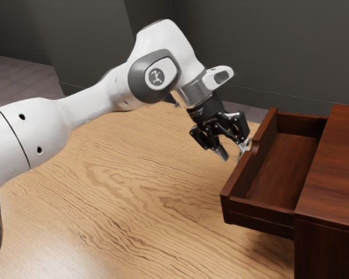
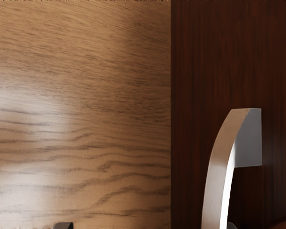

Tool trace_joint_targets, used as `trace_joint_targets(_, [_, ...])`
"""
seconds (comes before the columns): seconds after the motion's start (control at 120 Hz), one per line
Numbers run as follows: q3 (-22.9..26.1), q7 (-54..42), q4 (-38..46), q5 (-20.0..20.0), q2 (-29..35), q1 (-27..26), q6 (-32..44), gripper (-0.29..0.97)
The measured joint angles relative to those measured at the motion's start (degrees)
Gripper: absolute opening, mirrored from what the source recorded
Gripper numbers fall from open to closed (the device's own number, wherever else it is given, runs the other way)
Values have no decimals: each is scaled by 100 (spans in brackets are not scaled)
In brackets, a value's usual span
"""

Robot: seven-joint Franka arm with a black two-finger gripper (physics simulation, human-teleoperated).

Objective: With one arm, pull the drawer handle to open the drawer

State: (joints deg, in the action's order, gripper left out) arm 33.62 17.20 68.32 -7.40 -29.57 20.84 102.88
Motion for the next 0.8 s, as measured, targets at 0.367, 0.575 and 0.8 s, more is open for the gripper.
trace_joint_targets(0.367, [3, -138, -1, -37, 58, 166, -200, 34])
trace_joint_targets(0.575, [-4, -223, -3, -79, 69, 242, -297, 34])
trace_joint_targets(0.8, [-20, -351, -18, -51, 76, 306, -415, 35])
